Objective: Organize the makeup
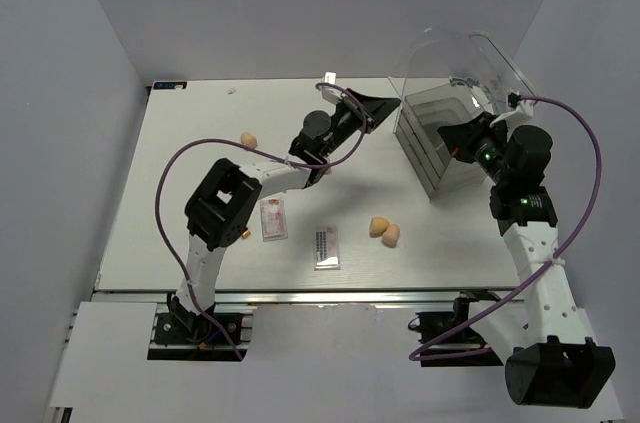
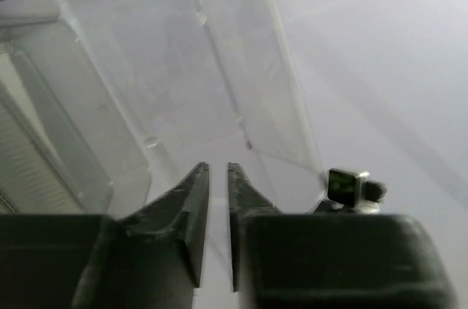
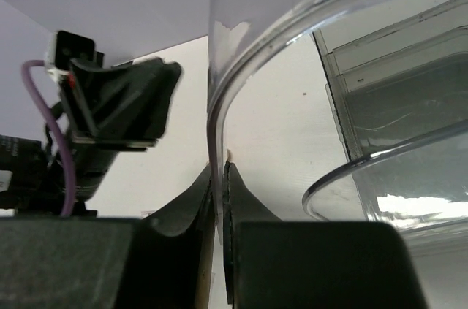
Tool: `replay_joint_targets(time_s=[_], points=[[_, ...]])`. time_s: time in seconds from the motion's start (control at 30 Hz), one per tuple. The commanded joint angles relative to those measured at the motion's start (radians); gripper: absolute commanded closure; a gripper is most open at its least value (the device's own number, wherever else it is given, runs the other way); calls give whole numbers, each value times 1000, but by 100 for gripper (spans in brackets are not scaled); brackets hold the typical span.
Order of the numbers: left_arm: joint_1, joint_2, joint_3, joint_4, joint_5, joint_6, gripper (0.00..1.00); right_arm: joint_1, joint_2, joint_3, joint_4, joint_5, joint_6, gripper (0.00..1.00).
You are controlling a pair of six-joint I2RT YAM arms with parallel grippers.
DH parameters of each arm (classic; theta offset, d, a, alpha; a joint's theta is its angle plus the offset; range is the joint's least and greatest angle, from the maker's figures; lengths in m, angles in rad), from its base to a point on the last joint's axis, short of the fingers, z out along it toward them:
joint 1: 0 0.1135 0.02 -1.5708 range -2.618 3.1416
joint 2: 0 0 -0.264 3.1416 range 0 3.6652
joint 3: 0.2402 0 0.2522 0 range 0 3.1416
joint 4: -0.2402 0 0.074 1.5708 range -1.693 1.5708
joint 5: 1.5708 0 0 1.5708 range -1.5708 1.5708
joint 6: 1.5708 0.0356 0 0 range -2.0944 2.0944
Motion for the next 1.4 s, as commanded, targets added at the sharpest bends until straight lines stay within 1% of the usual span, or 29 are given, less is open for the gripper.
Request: replay_joint_targets(time_s=[0.0, 0.07, 0.2, 0.23, 0.4, 0.43, 0.47, 0.53, 0.57, 0.6, 0.63, 0.67, 0.7, 0.77, 0.8, 0.87, 0.9, 0.97, 1.0, 1.07, 1.1, 1.17, 1.2, 1.23, 1.27, 1.3, 1.33, 1.37], points=[[19, -128, -45, 48, -43, 26, 70, -4, -47, -8, 93, 16, -21, 95], [26, -151, -75, 45, -54, 32, 63, -4, -56, -7, 95, 14, -27, 96], [46, -233, -190, 16, -95, 72, 54, -4, -59, 1, 95, 13, -35, 99], [49, -266, -209, 10, -105, 78, 50, -4, -60, 4, 93, 11, -36, 99], [89, -360, -325, -38, -116, 121, 44, -4, -68, 24, 93, 4, -18, 100], [98, -397, -360, -58, -114, 130, 41, -4, -70, 28, 95, 2, -4, 100], [108, -415, -374, -84, -109, 139, 39, -4, -70, 37, 99, -3, 4, 100], [144, -452, -399, -216, -93, 176, 35, -4, -71, 50, 101, -1, 24, 100], [157, -484, -402, -265, -83, 188, 30, -4, -71, 57, 107, 0, 30, 100], [186, -500, -404, -365, -73, 213, 27, -4, -71, 71, 110, -1, 34, 100], [203, -513, -405, -416, -68, 225, 24, -4, -70, 79, 112, -3, 39, 100], [215, -527, -402, -460, -63, 245, 22, -4, -68, 87, 113, -3, 51, 100], [242, -552, -401, -540, -60, 279, 22, -4, -68, 97, 113, -6, 57, 100], [269, -573, -390, -616, -63, 305, 20, -4, -67, 102, 116, -10, 77, 100], [296, -589, -378, -720, -71, 320, 18, -4, -67, 104, 118, -13, 83, 100], [328, -595, -346, -811, -80, 342, 18, -4, -68, 104, 119, -13, 99, 100], [362, -605, -338, -884, -83, 362, 18, -4, -68, 102, 124, -19, 105, 100], [394, -613, -324, -961, -114, 385, 18, -4, -68, 107, 128, -24, 113, 100], [429, -616, -312, -1042, -126, 417, 18, -4, -68, 111, 128, -27, 119, 100], [465, -613, -296, -1116, -152, 457, 18, -4, -70, 119, 138, -32, 120, 100], [500, -604, -261, -1212, -192, 493, 18, -4, -73, 120, 141, -32, 122, 100], [528, -546, -208, -1303, -223, 538, 18, -4, -71, 125, 147, -33, 125, 100], [549, -520, -181, -1375, -238, 579, 18, -4, -73, 127, 148, -30, 126, 100], [560, -464, -123, -1409, -252, 596, 18, -4, -71, 127, 151, -30, 126, 100], [560, -431, -93, -1440, -252, 613, 18, -4, -73, 127, 154, -30, 130, 100], [565, -399, -59, -1512, -282, 632, 17, -4, -73, 127, 155, -30, 131, 100], [565, -365, 8, -1543, -296, 639, 17, -4, -74, 125, 156, -32, 136, 100], [565, -304, 38, -1567, -312, 647, 17, -4, -73, 123, 164, -30, 136, 100]])
